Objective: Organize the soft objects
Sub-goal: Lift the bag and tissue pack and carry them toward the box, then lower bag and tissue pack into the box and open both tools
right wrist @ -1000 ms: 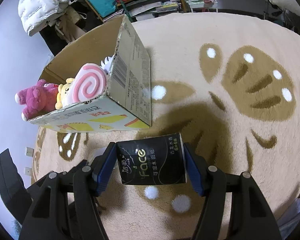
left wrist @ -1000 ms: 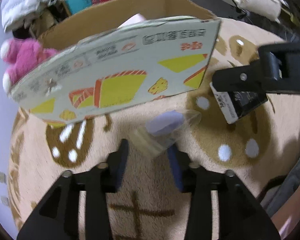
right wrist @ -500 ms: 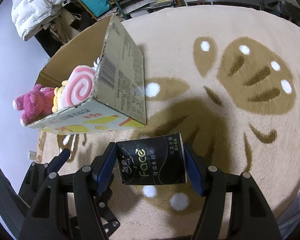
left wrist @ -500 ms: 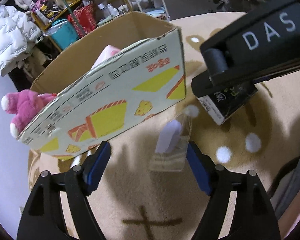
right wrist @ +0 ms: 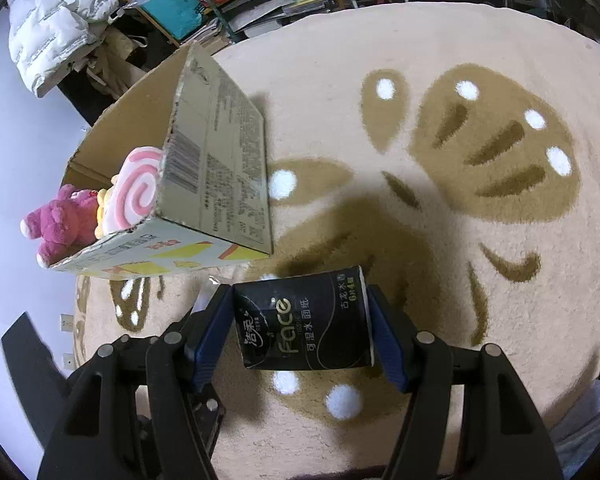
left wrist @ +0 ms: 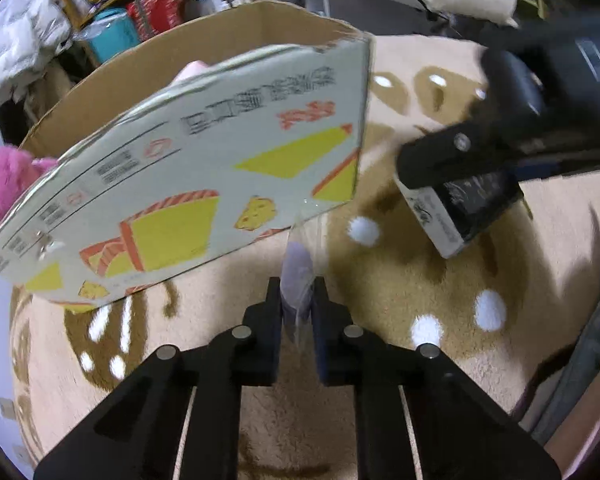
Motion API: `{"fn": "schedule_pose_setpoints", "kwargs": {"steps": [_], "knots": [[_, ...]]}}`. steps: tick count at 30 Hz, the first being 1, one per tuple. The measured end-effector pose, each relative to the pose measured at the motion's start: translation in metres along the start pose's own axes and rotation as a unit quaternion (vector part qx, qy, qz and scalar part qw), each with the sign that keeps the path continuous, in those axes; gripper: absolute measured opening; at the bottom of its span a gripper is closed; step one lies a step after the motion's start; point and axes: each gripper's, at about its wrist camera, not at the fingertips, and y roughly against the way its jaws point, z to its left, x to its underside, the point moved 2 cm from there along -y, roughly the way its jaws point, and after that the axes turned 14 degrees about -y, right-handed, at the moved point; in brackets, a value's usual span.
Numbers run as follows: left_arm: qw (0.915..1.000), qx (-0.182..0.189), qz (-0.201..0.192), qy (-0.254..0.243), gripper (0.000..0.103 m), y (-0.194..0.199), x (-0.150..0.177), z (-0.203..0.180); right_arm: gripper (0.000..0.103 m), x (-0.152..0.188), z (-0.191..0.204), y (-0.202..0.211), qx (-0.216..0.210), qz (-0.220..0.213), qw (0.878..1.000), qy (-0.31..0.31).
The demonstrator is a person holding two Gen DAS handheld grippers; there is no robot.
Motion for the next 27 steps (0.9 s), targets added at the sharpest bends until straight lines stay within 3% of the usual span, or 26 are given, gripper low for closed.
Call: {"fn": "schedule_pose_setpoints", "kwargs": {"steps": [2,9,19,27], "knots": [[0.9995,0.002,-0.01,0.029,0.012,0.008,0.001,0.01,0.069,0.001,0.003,0.003,-0.007,-0.006,1.0,0.007],[0.9954,-0.034,-0.066,0.061,0.012,0.058,0.002,0.031,0.069,0.005,0.02,0.034,-0.046,-0.055,0.997,0.041],[0.9829,-0.083,-0.151,0.064,0.012,0.135,-0.011,0.043,0.069,0.01,0.049,0.076,-0.098,-0.136,0.981,0.093],[0.9726,-0.123,-0.19,0.052,0.012,0.162,-0.038,0.069,0.069,-0.004,0.08,0.093,-0.128,-0.181,0.965,0.138]]}}
